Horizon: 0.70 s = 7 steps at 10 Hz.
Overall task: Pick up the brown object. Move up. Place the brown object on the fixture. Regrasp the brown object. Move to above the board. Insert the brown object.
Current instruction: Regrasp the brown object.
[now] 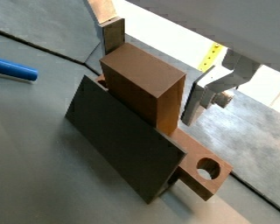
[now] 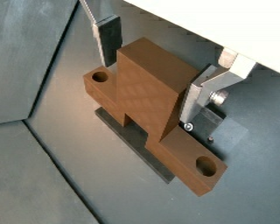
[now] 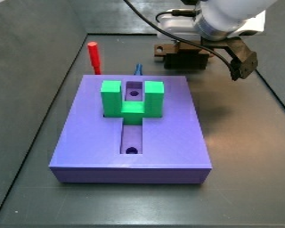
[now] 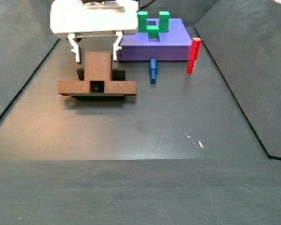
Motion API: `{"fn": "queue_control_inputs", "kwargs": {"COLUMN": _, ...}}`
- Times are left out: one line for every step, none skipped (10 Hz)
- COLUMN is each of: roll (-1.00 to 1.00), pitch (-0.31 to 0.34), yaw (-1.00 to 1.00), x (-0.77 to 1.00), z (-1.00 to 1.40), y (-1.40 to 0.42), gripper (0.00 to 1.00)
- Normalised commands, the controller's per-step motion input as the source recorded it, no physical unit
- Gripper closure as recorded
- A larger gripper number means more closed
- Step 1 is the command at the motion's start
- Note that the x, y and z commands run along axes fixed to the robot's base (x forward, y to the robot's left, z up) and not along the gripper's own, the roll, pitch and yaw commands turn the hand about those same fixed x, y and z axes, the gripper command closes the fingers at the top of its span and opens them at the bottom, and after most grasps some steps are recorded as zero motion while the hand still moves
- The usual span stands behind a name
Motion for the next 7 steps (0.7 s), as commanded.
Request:
{"fn": "queue_control_inputs", "kwargs": {"roll": 0.08, "pitch": 0.0, "yaw": 0.0, "x": 0.0, "z": -0.16, "y": 0.0, "gripper": 0.0}}
{"fn": "queue_control_inputs", "kwargs": {"roll": 0.16, "pitch": 0.0, "yaw": 0.0, "x": 0.0, "z": -0.2, "y": 0.0, "gripper": 0.0}}
{"fn": "queue_control_inputs", "kwargs": {"roll": 0.13, "pitch": 0.0, "yaw": 0.0, "x": 0.0, "z": -0.09, "y": 0.0, "gripper": 0.0}}
{"fn": "queue_control_inputs", "kwargs": {"roll": 0.03, "pitch": 0.0, "yaw": 0.0, "x": 0.0, "z": 0.0, "y": 0.0, "gripper": 0.0}}
{"fn": "queue_control_inputs", "kwargs": {"roll": 0.0, "pitch": 0.0, "yaw": 0.0, "x": 0.0, "z": 0.0, "y": 0.0, "gripper": 0.0}}
{"fn": "queue_control_inputs", "kwargs": {"roll": 0.0, "pitch": 0.0, "yaw": 0.0, "x": 0.0, "z": 0.0, "y": 0.0, "gripper": 1.0}}
{"fn": "queue_control_inputs", "kwargs": {"roll": 0.0, "pitch": 0.0, "yaw": 0.0, "x": 0.0, "z": 0.0, "y": 0.0, "gripper": 1.0}}
